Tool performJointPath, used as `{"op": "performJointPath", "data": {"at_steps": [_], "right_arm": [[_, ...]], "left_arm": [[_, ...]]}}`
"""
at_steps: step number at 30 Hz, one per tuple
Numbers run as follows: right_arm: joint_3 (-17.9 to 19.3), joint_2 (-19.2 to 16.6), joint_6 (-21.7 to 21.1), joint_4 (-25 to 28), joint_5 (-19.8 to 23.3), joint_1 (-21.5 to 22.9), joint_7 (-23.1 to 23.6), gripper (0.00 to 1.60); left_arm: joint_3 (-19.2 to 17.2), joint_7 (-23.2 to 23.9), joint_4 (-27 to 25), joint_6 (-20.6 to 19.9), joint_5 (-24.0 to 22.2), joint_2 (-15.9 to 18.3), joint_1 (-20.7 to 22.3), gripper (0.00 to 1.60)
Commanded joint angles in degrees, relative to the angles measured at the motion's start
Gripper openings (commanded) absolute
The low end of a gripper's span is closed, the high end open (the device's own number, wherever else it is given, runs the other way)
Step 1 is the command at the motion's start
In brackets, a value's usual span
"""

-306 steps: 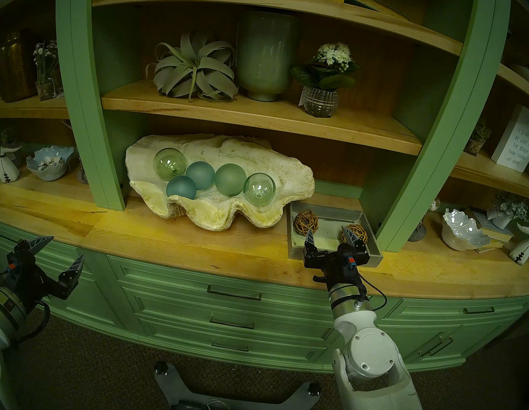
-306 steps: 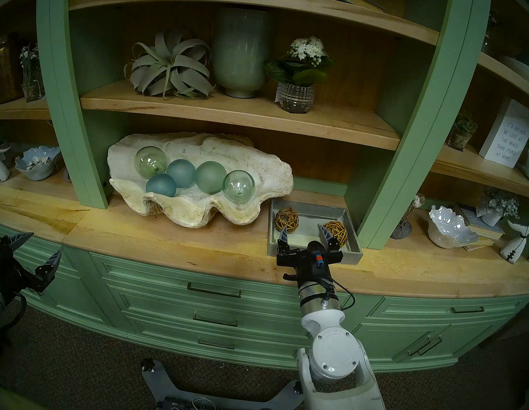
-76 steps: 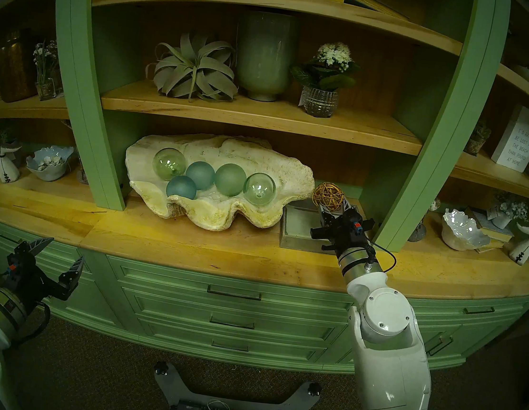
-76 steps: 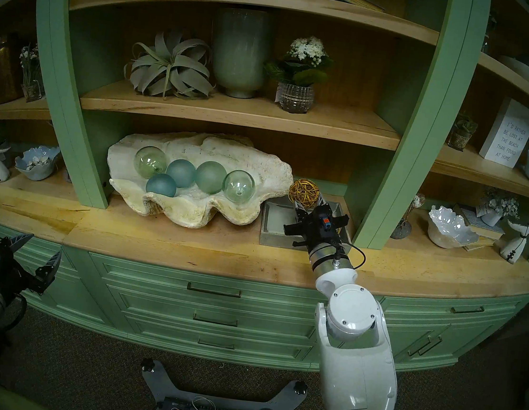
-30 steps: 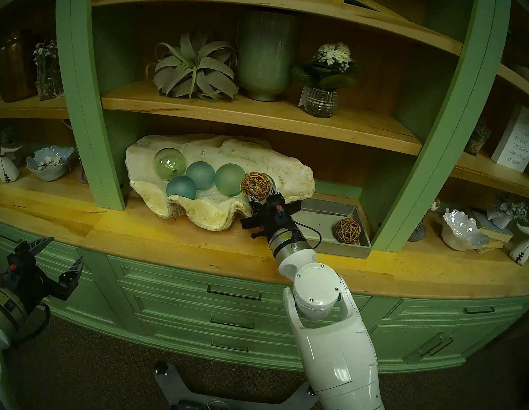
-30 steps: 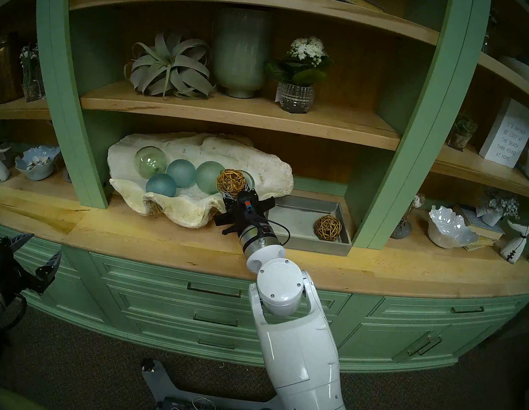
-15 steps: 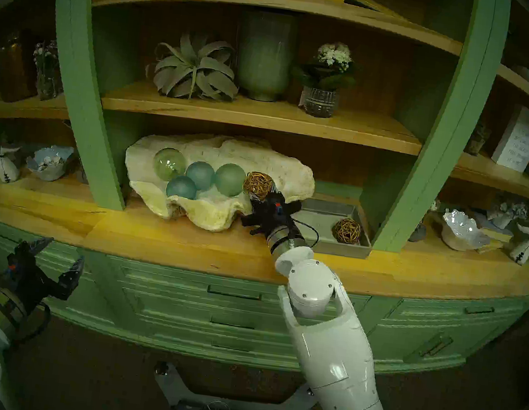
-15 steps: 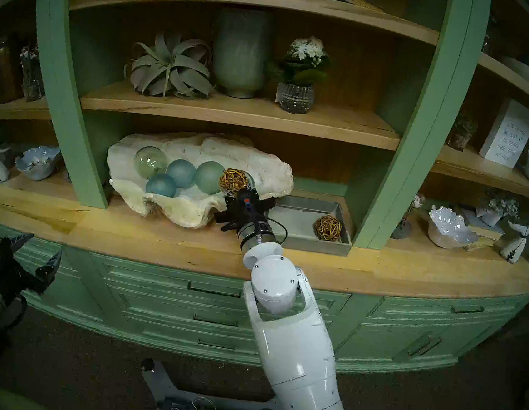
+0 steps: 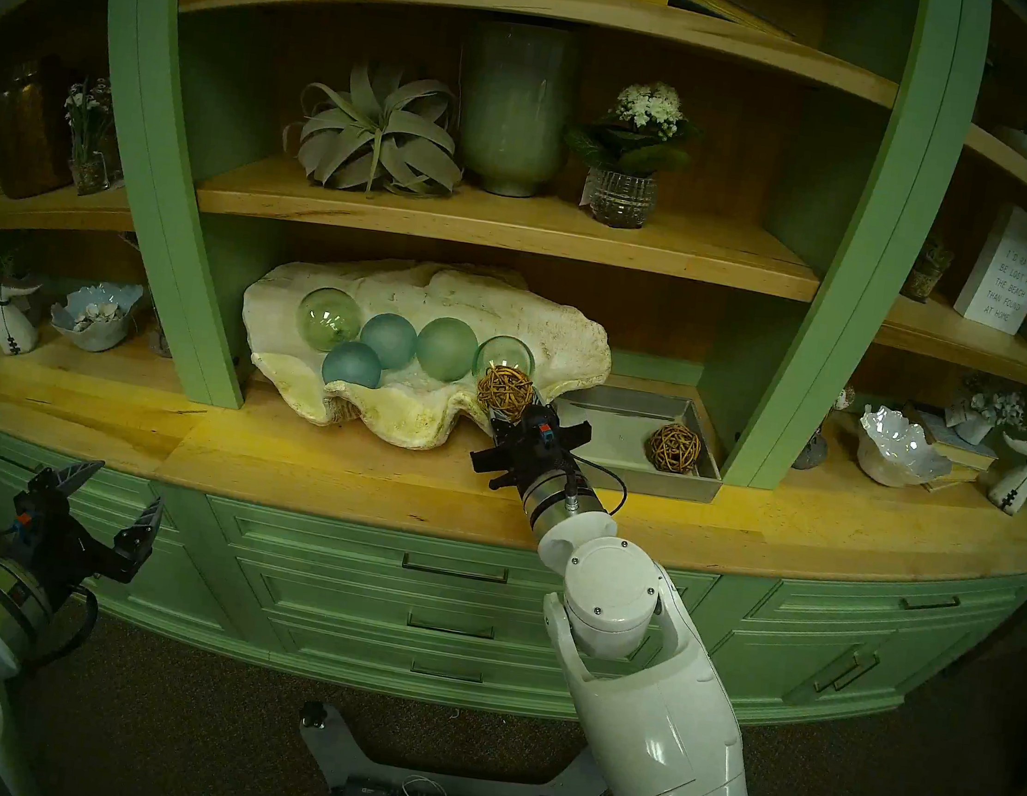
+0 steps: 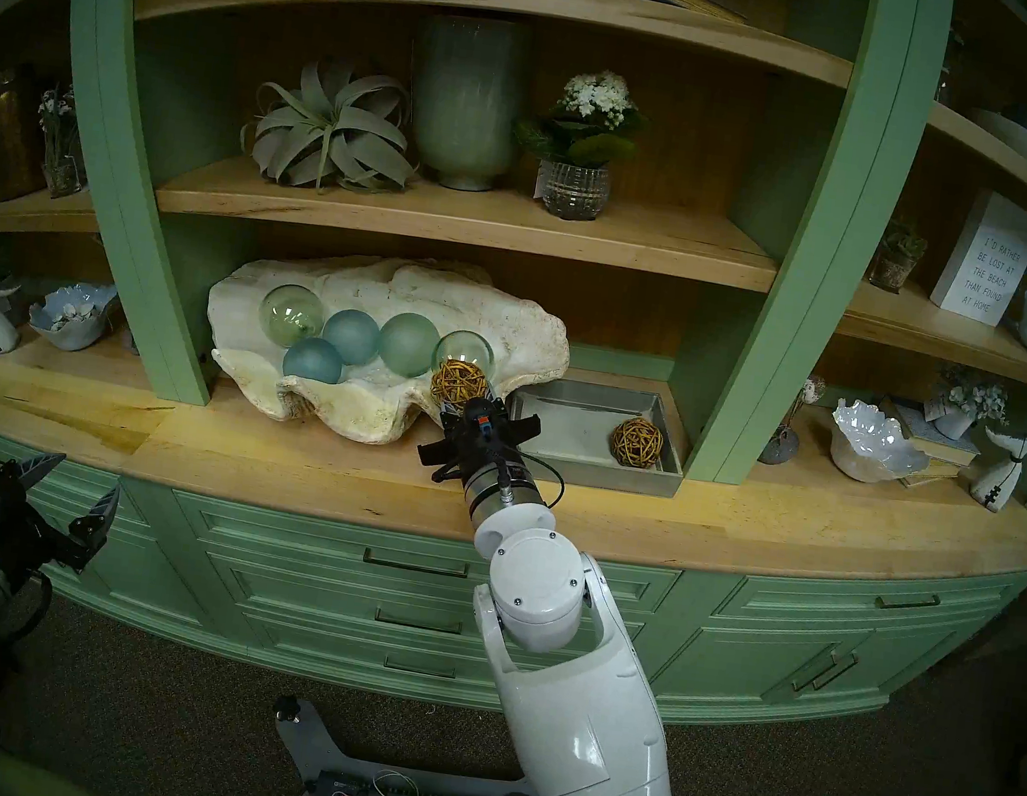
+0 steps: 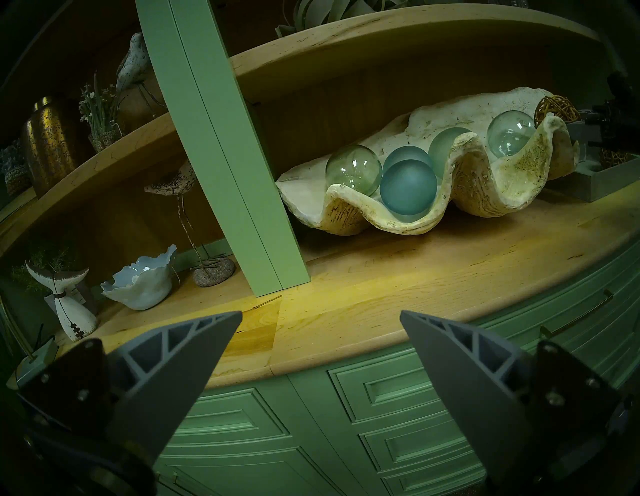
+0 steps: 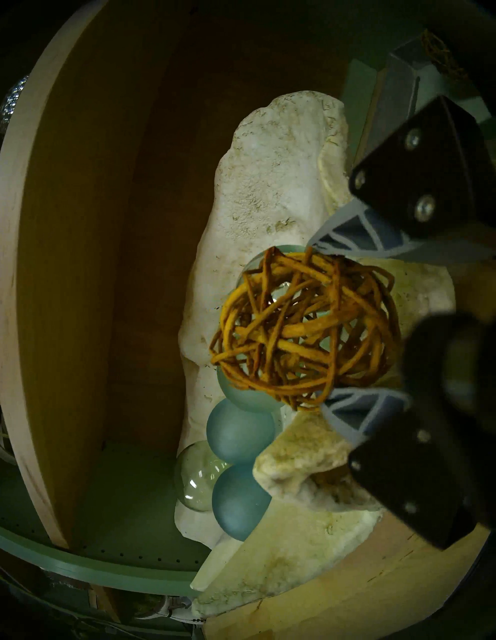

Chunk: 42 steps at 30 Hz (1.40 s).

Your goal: Put wooden balls into bowl

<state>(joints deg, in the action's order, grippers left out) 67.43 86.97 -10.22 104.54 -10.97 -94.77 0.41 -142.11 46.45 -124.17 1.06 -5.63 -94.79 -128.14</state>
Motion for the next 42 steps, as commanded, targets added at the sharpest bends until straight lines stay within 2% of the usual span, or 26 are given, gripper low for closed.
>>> {"op": "performJointPath", "data": {"at_steps": [1,7,8,9,10,11,12,17,19,21,22,23,35,42], "right_arm": [[1.2,0.4,1.2,0.8,-0.3,3.6,-0.4,0.0],[1.7,0.3,0.9,0.2,-0.1,4.6,0.2,0.01],[1.6,0.3,0.9,0.2,-0.1,4.6,0.2,0.14],[1.6,0.3,0.9,0.2,-0.1,4.5,0.3,0.43],[1.5,0.3,1.0,0.2,-0.2,4.3,0.3,0.48],[1.5,0.4,1.0,0.1,-0.1,4.3,0.3,0.61],[1.5,0.4,1.0,0.1,-0.1,4.3,0.3,0.61],[1.3,0.6,1.2,0.0,-0.2,4.4,0.4,0.9],[1.3,0.7,1.1,0.2,-0.2,4.5,0.5,0.92],[1.2,0.7,1.0,0.4,-0.2,4.4,0.7,1.15],[1.2,0.7,0.9,0.5,-0.2,4.3,0.7,1.44],[1.1,0.7,0.9,0.7,-0.2,4.2,0.8,1.57],[1.2,0.5,1.0,1.8,-0.3,3.6,1.0,1.6],[2.9,0.4,2.6,4.4,-0.6,3.8,-0.6,1.6]], "left_arm": [[-0.1,0.1,-1.5,0.2,-0.4,0.1,0.1,1.6],[-0.1,0.1,-1.5,0.2,-0.4,0.1,0.1,1.6],[-0.1,0.1,-1.5,0.2,-0.4,0.1,0.1,1.6],[-0.1,0.1,-1.5,0.2,-0.4,0.1,0.1,1.6],[-0.1,0.1,-1.6,0.2,-0.4,0.1,0.1,1.6],[-0.1,0.1,-1.6,0.2,-0.4,0.1,0.1,1.6],[-0.1,0.1,-1.6,0.2,-0.4,0.1,0.1,1.6],[-0.1,0.1,-1.6,0.2,-0.4,0.1,0.1,1.6],[-0.1,0.1,-1.6,0.2,-0.4,0.1,0.1,1.6],[-0.1,0.1,-1.5,0.2,-0.4,0.1,0.1,1.6],[-0.1,0.1,-1.6,0.2,-0.4,0.1,0.1,1.6],[-0.1,0.1,-1.6,0.2,-0.4,0.1,0.1,1.6],[-0.1,0.1,-1.6,0.2,-0.4,0.1,0.1,1.6],[-0.1,0.1,-1.5,0.2,-0.3,0.1,0.2,1.6]]}}
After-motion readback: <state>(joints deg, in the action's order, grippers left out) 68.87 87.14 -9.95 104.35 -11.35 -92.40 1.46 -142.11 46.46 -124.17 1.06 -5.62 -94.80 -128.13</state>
